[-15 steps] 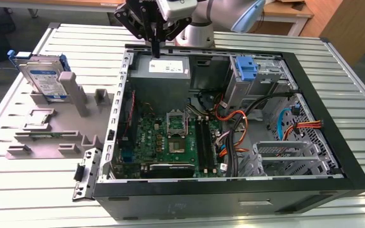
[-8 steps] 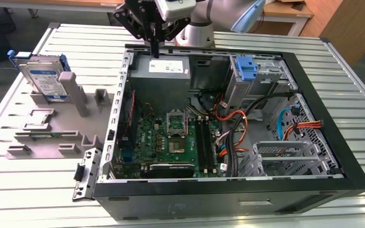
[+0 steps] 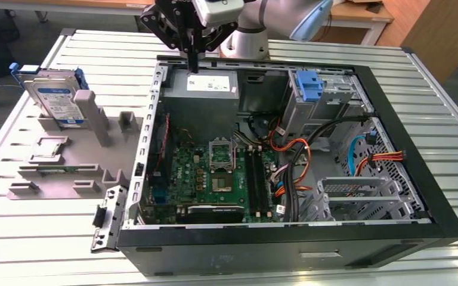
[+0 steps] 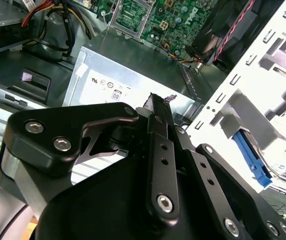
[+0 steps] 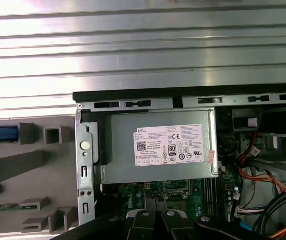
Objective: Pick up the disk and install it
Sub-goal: 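Reach for the disk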
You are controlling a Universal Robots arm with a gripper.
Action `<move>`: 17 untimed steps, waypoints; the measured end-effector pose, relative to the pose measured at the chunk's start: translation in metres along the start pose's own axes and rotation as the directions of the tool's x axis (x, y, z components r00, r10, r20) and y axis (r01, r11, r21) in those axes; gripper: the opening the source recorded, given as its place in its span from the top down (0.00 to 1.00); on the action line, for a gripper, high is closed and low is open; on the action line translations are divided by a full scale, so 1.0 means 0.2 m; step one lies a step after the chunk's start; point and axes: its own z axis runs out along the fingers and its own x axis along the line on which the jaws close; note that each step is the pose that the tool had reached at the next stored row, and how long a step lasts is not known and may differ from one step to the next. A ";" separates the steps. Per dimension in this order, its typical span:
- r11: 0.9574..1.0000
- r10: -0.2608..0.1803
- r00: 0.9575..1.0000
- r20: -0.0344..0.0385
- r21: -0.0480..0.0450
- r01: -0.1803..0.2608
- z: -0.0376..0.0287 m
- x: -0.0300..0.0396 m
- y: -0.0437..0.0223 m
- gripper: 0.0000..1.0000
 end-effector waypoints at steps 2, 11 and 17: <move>1.000 0.000 1.000 0.000 0.000 0.000 0.000 0.003 0.000 0.90; 1.000 0.000 1.000 0.000 0.000 0.000 0.002 0.013 -0.001 0.90; 1.000 0.000 1.000 0.000 0.000 0.000 0.002 0.021 -0.002 0.90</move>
